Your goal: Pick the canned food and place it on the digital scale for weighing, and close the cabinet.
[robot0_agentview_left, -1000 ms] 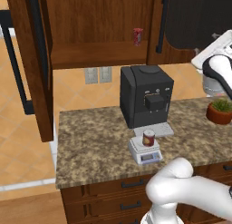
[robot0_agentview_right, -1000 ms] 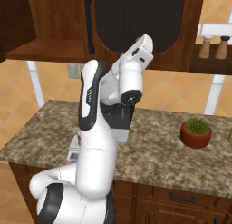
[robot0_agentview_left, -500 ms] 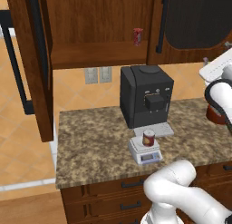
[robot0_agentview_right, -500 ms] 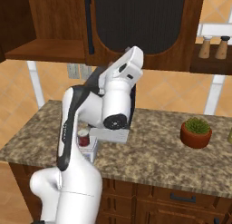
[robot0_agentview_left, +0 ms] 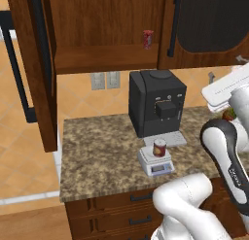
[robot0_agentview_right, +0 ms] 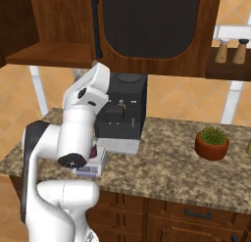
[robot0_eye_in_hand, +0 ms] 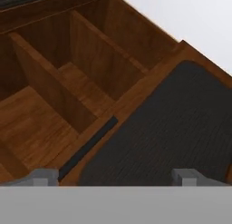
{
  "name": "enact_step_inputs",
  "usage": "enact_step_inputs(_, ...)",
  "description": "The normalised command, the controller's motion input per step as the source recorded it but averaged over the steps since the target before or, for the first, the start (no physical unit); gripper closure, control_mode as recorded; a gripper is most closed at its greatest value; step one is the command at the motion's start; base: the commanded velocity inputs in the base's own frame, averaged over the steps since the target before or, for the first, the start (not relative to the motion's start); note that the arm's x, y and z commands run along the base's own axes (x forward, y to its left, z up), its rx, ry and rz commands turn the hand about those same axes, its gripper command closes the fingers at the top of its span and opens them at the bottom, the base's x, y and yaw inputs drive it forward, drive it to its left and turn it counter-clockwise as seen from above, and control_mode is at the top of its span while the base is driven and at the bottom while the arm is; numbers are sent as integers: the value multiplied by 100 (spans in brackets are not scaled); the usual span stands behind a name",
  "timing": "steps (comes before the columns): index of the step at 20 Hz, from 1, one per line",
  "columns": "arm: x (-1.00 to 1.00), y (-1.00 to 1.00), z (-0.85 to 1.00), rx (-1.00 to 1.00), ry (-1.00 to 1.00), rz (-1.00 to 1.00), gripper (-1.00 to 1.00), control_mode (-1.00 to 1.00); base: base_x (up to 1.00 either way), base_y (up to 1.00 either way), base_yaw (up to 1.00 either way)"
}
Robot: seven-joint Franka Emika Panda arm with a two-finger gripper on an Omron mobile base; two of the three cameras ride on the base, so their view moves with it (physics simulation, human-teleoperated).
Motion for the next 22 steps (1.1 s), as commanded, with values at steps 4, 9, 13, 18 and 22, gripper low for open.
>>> enact_step_inputs(4, -100, 66, 4, 11, 0, 1, -100, -100, 0, 0, 0)
enact_step_inputs(9, -100, 94, 0, 13, 5, 2, -100, -100, 0, 0, 0)
enact_step_inputs(13, -100, 93, -5, 17, 0, 0, -100, -100, 0, 0, 0)
enact_step_inputs(18, -100, 0, 0, 18, -2, 0, -100, -100, 0, 0, 0)
enact_step_inputs(22, -100, -12, -3, 12, 0, 0, -100, -100, 0, 0, 0)
